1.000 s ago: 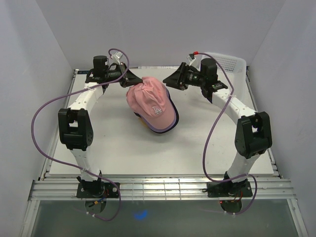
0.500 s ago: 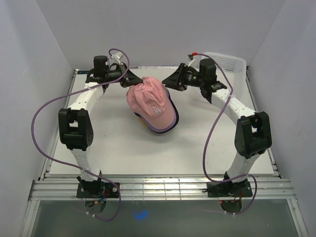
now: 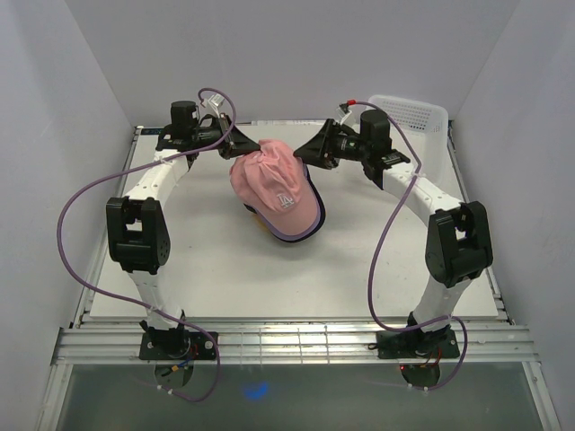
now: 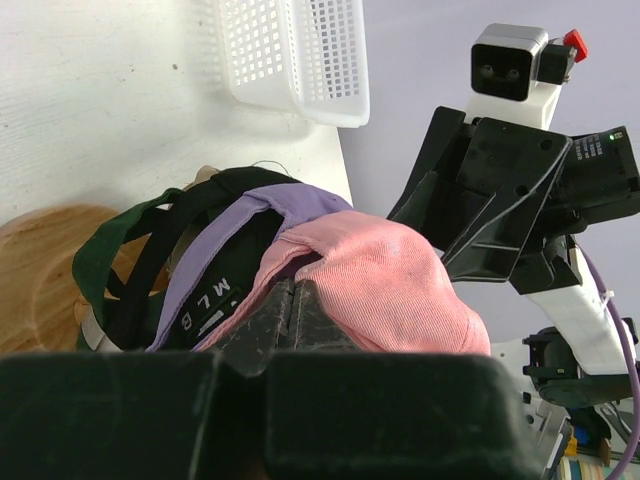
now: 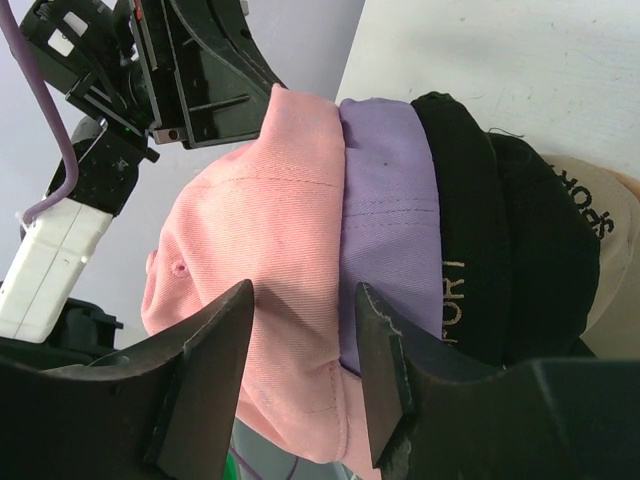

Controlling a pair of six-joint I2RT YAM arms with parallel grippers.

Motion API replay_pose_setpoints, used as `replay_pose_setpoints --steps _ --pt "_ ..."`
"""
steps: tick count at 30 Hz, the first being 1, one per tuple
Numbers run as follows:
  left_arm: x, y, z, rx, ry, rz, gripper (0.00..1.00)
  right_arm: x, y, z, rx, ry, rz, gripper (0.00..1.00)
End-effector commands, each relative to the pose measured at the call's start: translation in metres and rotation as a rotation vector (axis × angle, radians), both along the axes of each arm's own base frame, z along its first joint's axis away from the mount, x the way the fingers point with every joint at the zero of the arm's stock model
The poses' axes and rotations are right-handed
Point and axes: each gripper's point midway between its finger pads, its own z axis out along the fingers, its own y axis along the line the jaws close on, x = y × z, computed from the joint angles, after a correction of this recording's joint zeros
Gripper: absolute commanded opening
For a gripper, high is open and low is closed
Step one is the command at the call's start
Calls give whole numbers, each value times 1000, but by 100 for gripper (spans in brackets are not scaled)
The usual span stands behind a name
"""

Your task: Stack the hats

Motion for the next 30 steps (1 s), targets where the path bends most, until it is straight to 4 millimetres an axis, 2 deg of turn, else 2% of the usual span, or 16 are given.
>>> replay_pose_setpoints --steps 1,3,4,6,7,10,12,17,24,30 --pt "7 -4 4 23 -42 14 0 -4 5 8 25 -38 30 50" --pt "8 -3 4 24 -42 17 0 -4 6 11 36 -42 34 46" --pt "8 -4 4 24 -42 15 0 -4 6 12 43 -39 36 37" --pt "8 -4 3 25 -42 15 0 -4 7 15 53 -46 38 29" --pt "7 -4 3 26 -41 14 0 -4 7 16 58 -43 40 19" --pt "7 -4 1 30 -41 18 0 -3 6 15 48 -45 32 8" --pt "8 -3 0 33 -41 21 0 1 4 13 24 -50 11 8" --pt "8 -1 -6 57 -46 29 0 6 -8 -11 -70 -33 -37 8" --pt "11 2 -24 92 -32 44 0 9 -22 -60 -165 28 -85 8" --pt "12 5 -43 122 -16 62 0 11 -31 -78 -208 42 -108 8"
